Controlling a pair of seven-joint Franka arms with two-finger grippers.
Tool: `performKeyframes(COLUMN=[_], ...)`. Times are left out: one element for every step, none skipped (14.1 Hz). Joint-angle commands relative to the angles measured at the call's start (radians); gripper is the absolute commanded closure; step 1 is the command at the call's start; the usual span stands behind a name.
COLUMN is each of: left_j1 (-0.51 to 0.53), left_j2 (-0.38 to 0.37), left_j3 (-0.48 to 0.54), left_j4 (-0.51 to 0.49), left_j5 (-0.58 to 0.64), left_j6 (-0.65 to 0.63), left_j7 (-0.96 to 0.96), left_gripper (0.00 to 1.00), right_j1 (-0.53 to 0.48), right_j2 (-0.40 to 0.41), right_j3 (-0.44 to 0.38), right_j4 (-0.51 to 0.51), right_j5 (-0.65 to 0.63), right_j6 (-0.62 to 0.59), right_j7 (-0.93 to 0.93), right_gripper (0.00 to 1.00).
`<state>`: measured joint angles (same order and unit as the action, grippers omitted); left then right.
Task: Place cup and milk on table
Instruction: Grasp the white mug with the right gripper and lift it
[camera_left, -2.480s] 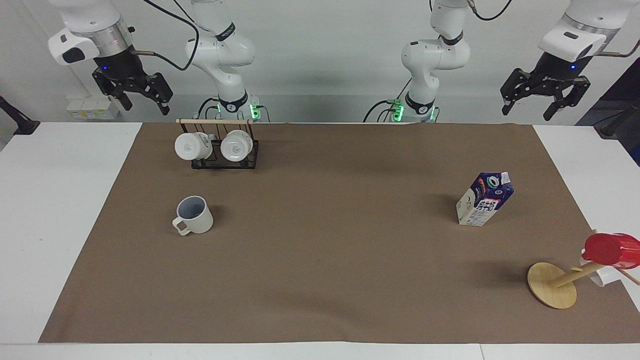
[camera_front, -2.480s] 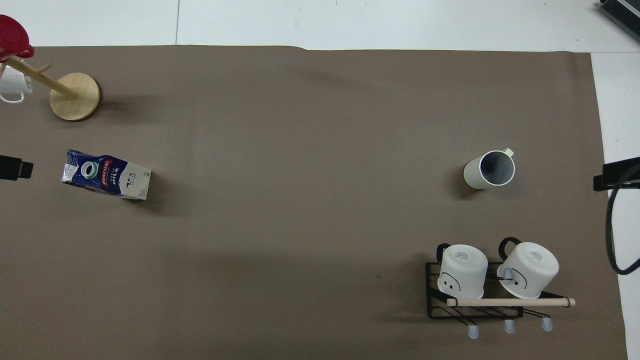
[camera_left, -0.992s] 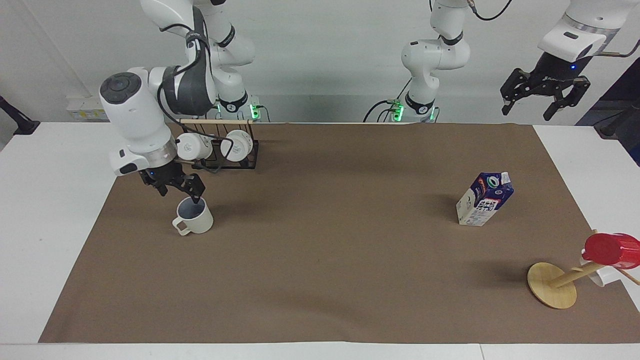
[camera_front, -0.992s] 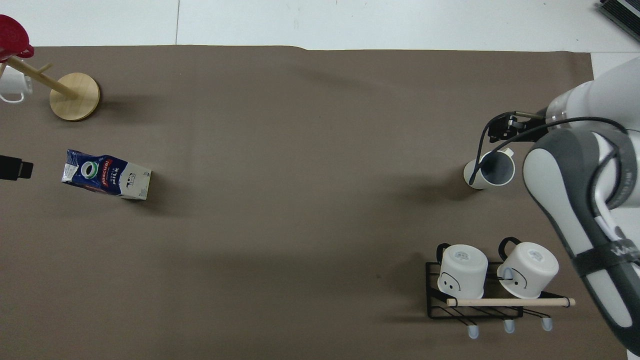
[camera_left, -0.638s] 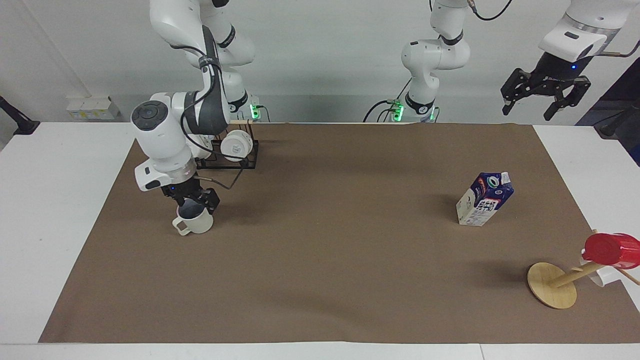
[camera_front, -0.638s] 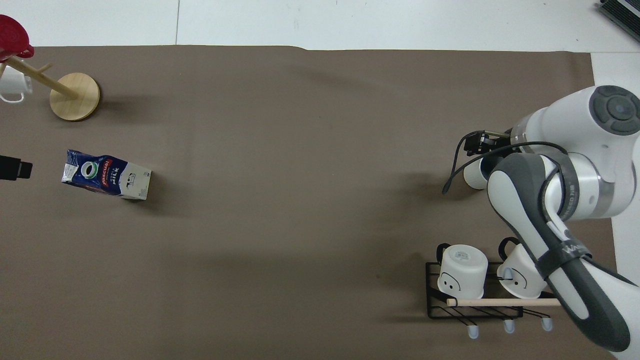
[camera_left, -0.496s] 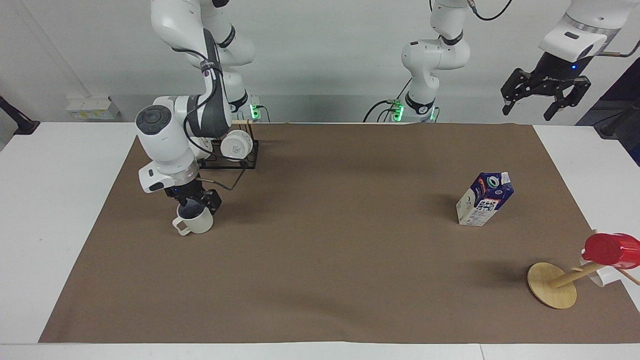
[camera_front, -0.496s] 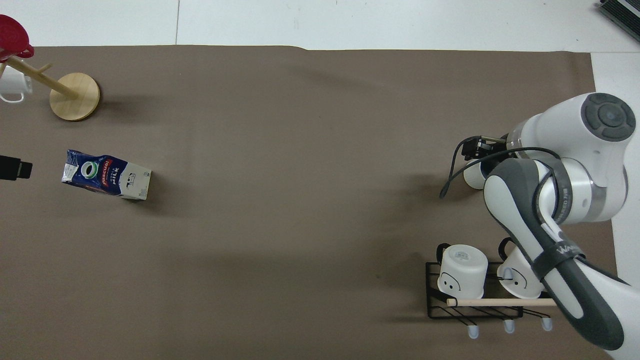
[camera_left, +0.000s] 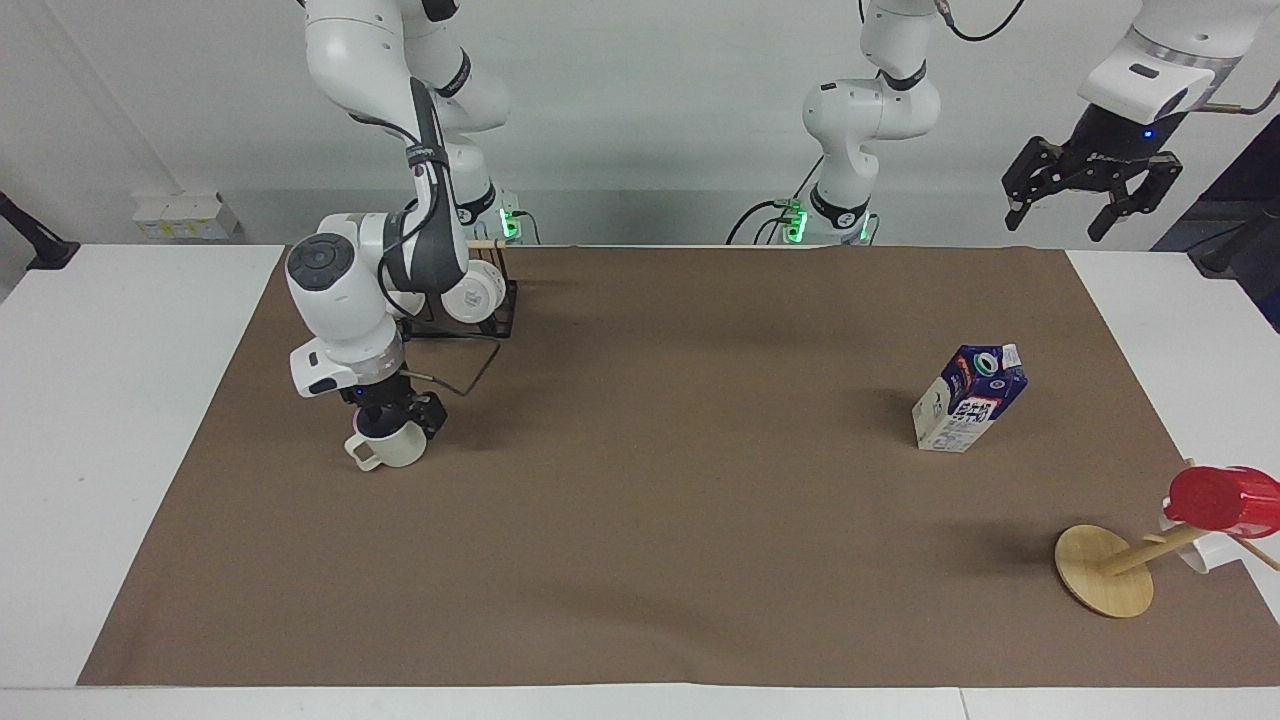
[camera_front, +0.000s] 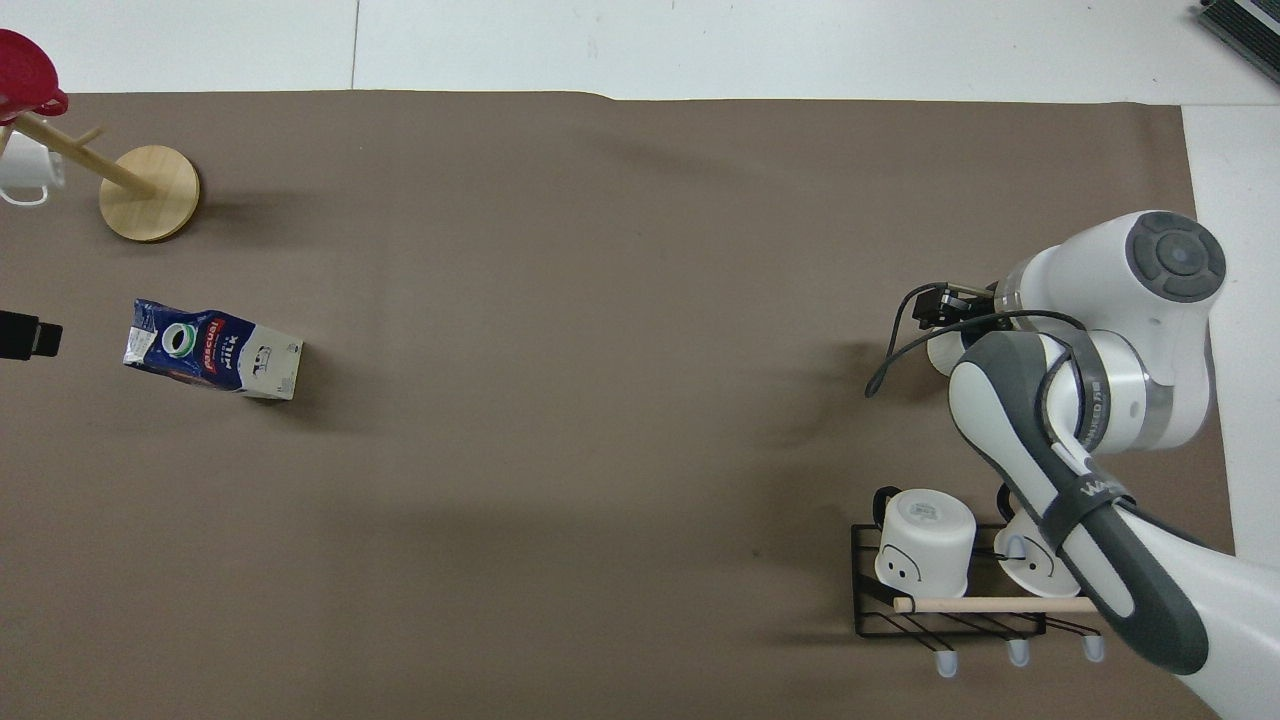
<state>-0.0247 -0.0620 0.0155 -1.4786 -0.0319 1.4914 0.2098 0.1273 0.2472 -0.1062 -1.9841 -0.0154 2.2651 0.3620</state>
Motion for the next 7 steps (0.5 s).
performKeyframes(left_j1=[0.054,0.045,0.032,0.010,-0.006,-0.009,-0.014], left_j2=[-0.010,-0.012,-0.012,-0.010,-0.007,-0.007,-0.007], left_j3=[-0.061,-0.060,-0.052,-0.033,-0.013,-0.009,-0.005], left_j4=[-0.008,-0.008,-0.008,-0.005,-0.003,-0.002,-0.002], left_j5=[0.001,0.001,0.000,0.001,0.003,0.001,0.003], left_j6=[-0.002,-0.002,0.000,0.001,-0.005,-0.013,-0.013], left_j7=[0.000,0.000,0.000,0.002,0.003,0.005,0.005], left_gripper=[0.00,0.00,0.00,0.00,0.00,0.00,0.00], right_j1=[0.000,0.005,0.005,0.006,0.006,0.006,0.006], right_j2=[-0.002,-0.002,-0.002,-0.002,-0.002,0.003,0.007], right_j3=[0.003,0.002,0.002,0.002,0.002,0.002,0.003], right_j4=[-0.009,-0.007,-0.007,-0.004,-0.002,0.004,0.011], right_j5=[0.014,0.012,0.012,0.012,0.012,0.012,0.012], right_j6=[0.021,0.021,0.021,0.019,0.019,0.017,0.010], right_j7=[0.014,0.005,0.011,0.009,0.009,0.000,0.000], right_gripper=[0.50,0.65,0.74,0.83,0.92,1.00,1.00])
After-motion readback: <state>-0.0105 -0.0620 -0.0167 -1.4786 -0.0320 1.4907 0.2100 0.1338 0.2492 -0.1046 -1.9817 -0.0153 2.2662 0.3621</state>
